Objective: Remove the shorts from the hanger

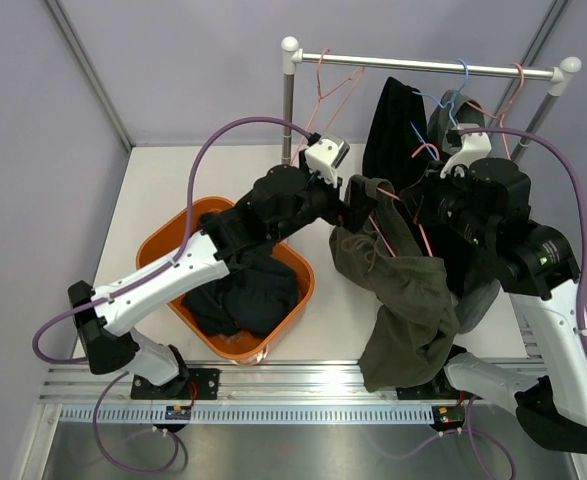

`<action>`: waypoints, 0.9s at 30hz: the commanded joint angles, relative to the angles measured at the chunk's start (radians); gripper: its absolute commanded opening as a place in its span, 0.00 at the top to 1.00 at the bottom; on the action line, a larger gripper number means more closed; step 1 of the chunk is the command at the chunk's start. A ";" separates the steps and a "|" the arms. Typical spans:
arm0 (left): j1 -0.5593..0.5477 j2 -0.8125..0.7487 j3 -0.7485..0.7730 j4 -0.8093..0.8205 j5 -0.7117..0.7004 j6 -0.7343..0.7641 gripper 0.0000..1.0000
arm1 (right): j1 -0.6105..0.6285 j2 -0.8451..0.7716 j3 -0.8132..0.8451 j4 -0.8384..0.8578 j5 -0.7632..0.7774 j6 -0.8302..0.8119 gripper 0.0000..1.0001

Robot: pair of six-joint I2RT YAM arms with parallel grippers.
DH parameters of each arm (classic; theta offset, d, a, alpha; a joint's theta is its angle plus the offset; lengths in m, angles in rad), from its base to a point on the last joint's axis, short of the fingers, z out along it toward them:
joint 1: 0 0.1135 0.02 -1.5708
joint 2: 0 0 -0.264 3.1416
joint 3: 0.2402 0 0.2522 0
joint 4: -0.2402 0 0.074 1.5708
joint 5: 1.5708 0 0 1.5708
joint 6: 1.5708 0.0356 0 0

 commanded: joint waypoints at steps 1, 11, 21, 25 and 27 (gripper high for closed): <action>-0.005 0.044 0.026 0.099 -0.036 -0.001 0.08 | 0.012 0.008 0.015 0.074 -0.015 0.013 1.00; -0.005 0.122 0.026 0.095 -0.084 0.001 0.09 | 0.041 0.039 0.031 0.083 0.014 0.018 1.00; -0.005 0.171 0.046 0.047 -0.165 0.015 0.50 | 0.053 0.042 0.037 0.080 0.025 0.021 1.00; -0.005 0.194 0.059 0.041 -0.164 0.016 0.66 | 0.056 0.037 0.041 0.076 0.032 0.021 1.00; -0.005 0.202 0.071 0.033 -0.164 0.016 0.74 | 0.056 0.034 0.041 0.072 0.036 0.019 1.00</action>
